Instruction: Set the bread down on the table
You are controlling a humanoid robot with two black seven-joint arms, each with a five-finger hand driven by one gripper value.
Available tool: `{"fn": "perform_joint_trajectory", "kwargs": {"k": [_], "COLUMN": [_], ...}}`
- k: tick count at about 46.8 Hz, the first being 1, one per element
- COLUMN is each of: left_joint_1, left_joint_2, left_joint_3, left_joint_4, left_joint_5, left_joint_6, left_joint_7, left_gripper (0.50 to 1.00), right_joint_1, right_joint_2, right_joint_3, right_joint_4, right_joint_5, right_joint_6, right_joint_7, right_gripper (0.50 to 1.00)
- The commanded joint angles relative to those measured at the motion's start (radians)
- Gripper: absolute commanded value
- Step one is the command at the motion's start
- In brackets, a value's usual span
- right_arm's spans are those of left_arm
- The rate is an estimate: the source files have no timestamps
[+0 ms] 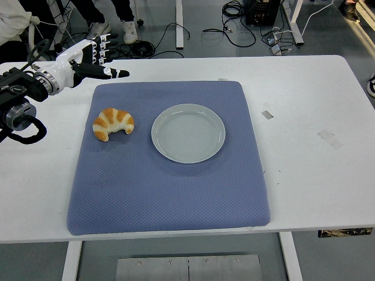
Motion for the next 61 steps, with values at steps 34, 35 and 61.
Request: {"fn": "perform_joint_trajectory", "kwargs": {"k": [34,35,61], "left_joint_1": [0.275,0.277,0.252], "left_joint_2": [-0.143,-0.153,-0.235], "left_joint_3": [-0.448,-0.451,-0.538], "left_joint_4": [0.067,0.082,0.227], "left_joint_5": [-0.223,-0.223,-0.230], "left_joint_6": [-0.078,-0.079,-0.130], "left_joint_7": [-0.004,-0.004,-0.003], "left_gripper": [0.983,0.983,0.983], "right_joint_1": [0.000,0.000,0.000], "right_joint_2": [0.000,0.000,0.000], "right_joint_3": [0.000,0.000,0.000], "right_joint_4": [0.001,0.001,0.001], "right_joint_5": [0.000,0.000,0.000], "right_joint_6": [0.000,0.000,0.000], "right_joint_7": [0.000,0.000,0.000], "right_gripper": [1.000,1.000,1.000]}}
